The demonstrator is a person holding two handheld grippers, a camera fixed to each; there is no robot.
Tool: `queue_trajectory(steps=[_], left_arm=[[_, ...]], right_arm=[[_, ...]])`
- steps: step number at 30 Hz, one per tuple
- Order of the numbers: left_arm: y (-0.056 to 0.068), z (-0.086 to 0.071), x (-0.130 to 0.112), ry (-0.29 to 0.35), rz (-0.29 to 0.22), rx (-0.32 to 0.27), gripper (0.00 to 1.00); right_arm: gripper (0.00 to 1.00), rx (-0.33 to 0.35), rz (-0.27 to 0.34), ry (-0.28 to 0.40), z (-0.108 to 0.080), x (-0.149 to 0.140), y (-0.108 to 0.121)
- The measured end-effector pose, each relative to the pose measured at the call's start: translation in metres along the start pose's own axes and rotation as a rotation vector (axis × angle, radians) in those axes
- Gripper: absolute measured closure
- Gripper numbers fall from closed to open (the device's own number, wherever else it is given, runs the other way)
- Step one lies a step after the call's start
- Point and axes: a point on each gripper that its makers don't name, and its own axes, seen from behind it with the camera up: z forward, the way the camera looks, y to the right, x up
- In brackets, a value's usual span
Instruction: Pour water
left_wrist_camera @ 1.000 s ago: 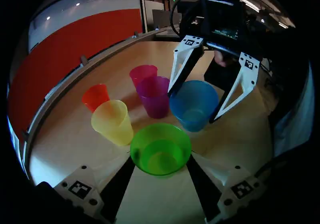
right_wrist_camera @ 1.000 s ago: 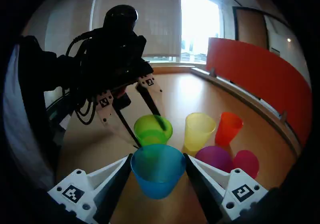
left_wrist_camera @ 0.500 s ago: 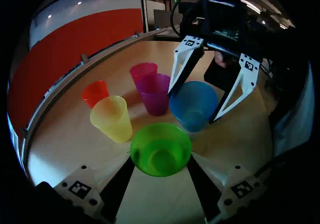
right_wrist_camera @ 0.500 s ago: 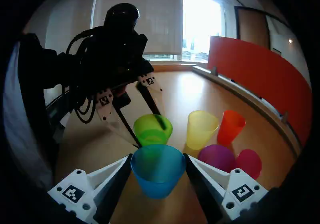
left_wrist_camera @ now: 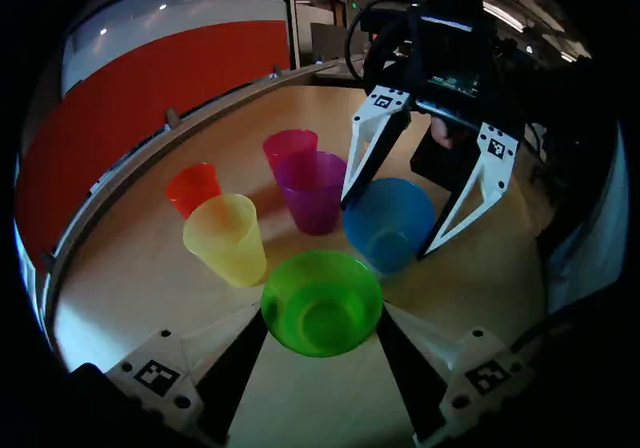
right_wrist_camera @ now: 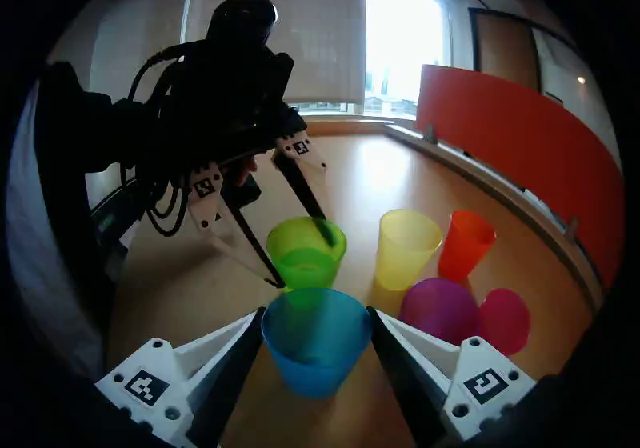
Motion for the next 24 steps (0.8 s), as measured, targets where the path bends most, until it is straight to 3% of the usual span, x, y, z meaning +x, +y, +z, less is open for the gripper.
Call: queue_trajectory(steps=[24], left_arm=[[0.002,-0.002,0.000,-0.012,-0.016,0.011,0.07]], right_arm=[[0.03,-0.025,-0.013,-0.024,-0.015,-0.016,0.001]])
